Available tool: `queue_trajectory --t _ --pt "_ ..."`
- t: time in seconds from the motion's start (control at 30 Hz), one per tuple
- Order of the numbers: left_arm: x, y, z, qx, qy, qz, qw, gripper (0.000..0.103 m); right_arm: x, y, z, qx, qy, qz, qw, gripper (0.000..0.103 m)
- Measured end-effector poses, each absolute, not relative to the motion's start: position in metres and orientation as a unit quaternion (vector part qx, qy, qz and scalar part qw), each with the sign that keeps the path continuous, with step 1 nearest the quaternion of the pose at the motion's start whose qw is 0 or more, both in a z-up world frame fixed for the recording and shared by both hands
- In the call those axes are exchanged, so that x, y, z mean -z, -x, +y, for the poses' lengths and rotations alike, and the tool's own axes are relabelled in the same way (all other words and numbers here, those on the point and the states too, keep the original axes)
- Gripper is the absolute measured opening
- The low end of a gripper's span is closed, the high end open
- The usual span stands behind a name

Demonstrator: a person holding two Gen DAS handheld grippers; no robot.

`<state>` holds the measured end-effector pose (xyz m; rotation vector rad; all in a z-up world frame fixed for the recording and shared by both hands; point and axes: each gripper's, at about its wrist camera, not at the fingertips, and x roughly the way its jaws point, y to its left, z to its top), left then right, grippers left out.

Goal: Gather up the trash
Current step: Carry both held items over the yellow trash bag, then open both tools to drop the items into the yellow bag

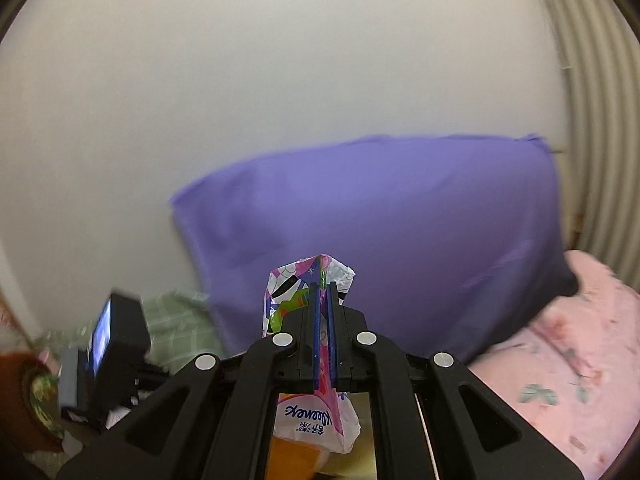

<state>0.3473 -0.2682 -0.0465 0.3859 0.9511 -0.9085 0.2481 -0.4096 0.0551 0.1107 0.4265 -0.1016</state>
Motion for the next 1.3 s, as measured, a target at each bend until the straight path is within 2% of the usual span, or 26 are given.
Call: queue_trajectory --t 0.13,0.2,0.7,0.87,0.93,1.0,1.07,1.17,1.2,1.27,1.3 --pt "0.046 -0.357 -0.259 0.423 -0.146 0.442 0.778 0.007 0.006 -0.289 -0.396 0.031 -0.025 0.312 0.949 0.005" --pt "0.047 -0.355 -0.256 0.43 -0.138 0.445 0.773 0.011 0.029 -0.291 -0.394 0.038 -0.011 0.348 0.937 0.005" --pt "0.063 -0.338 -0.303 0.466 -0.171 0.437 0.75 0.013 0.055 -0.262 -0.415 0.087 -0.016 0.386 0.918 0.005" --pt "0.061 -0.338 -0.292 0.463 -0.131 0.445 0.755 0.013 0.057 -0.258 -0.407 0.069 -0.015 0.402 0.913 0.005" --pt "0.055 -0.34 -0.284 0.463 -0.111 0.443 0.76 0.018 0.057 -0.254 -0.402 0.067 -0.011 0.4 0.914 0.005" --pt "0.047 -0.342 -0.277 0.463 -0.095 0.436 0.766 0.034 0.055 -0.249 -0.401 0.071 -0.017 0.394 0.916 0.005" --pt "0.037 -0.344 -0.268 0.461 -0.074 0.428 0.774 0.043 0.051 -0.244 -0.404 0.075 -0.035 0.378 0.922 0.006" --pt "0.026 -0.345 -0.25 0.45 -0.051 0.413 0.79 0.049 0.045 -0.24 -0.409 0.071 -0.061 0.359 0.929 0.007" --pt "0.021 -0.343 -0.243 0.445 -0.046 0.405 0.797 0.049 0.042 -0.238 -0.409 0.07 -0.067 0.352 0.931 0.008" --pt "0.012 -0.337 -0.227 0.434 -0.038 0.389 0.812 0.05 0.038 -0.236 -0.406 0.069 -0.065 0.343 0.935 0.018" --pt "0.008 -0.335 -0.219 0.427 -0.034 0.382 0.819 0.05 0.036 -0.235 -0.405 0.069 -0.062 0.34 0.936 0.037"
